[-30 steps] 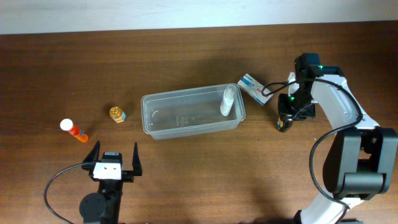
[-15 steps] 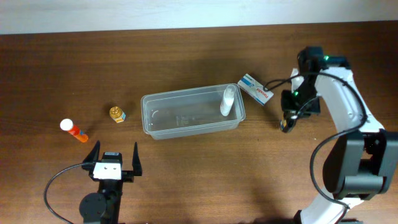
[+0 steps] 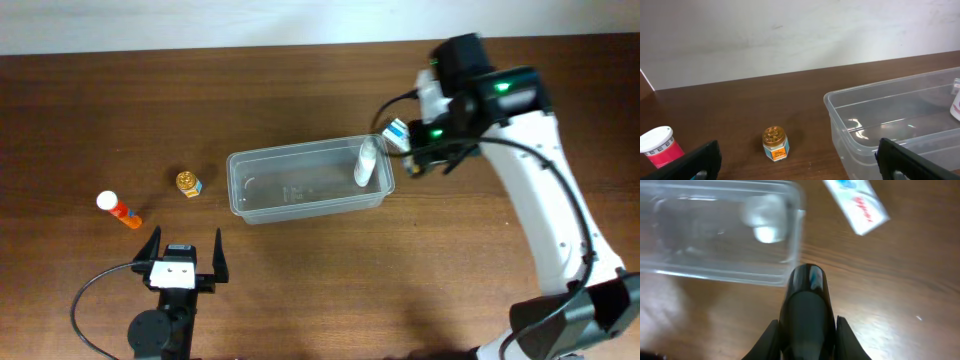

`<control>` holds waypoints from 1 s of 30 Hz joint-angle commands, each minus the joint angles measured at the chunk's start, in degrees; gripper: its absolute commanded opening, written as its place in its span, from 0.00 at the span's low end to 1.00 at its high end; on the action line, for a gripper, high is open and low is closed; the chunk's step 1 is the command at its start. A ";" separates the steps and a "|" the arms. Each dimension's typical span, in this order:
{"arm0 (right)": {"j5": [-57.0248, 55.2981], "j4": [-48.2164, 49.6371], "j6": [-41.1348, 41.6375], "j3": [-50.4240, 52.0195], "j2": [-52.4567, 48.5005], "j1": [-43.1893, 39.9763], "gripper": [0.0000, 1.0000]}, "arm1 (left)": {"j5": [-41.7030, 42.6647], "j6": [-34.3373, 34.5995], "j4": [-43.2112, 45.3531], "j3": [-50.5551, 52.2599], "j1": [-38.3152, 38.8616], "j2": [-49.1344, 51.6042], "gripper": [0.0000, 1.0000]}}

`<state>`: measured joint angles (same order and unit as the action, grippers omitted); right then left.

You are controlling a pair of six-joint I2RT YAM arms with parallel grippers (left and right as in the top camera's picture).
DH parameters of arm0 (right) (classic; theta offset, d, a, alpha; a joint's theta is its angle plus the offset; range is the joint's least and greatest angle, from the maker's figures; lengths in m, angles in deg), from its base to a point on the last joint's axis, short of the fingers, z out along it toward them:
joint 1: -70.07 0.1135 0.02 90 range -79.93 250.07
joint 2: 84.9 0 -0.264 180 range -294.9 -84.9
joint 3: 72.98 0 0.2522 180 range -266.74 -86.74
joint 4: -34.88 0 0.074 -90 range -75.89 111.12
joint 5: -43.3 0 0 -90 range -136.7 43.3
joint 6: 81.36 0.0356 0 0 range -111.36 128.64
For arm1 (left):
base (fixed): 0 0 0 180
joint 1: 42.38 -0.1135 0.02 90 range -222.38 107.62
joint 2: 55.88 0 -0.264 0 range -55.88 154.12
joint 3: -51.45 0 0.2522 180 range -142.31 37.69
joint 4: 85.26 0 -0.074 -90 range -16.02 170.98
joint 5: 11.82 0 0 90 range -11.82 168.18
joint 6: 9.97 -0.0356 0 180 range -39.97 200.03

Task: Pack container
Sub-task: 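Carry the brown bottle over the container beside the spray bottle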

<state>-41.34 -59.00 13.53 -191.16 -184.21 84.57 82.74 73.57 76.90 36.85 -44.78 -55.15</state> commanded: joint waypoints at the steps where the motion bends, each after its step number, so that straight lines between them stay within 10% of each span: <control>1: 0.61 2.23 1.68 -0.81 0.57 5.18 0.18 | 0.61 -0.52 -0.07 0.33 -0.39 -0.39 0.99; 30: -7.63 10.80 0.04 0.09 -12.70 13.99 0.18 | 0.61 -0.52 -0.04 0.33 -0.39 -0.39 0.99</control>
<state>-45.90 -48.73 14.31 -191.14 -196.08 97.51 82.74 73.57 76.90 36.85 -44.78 -55.15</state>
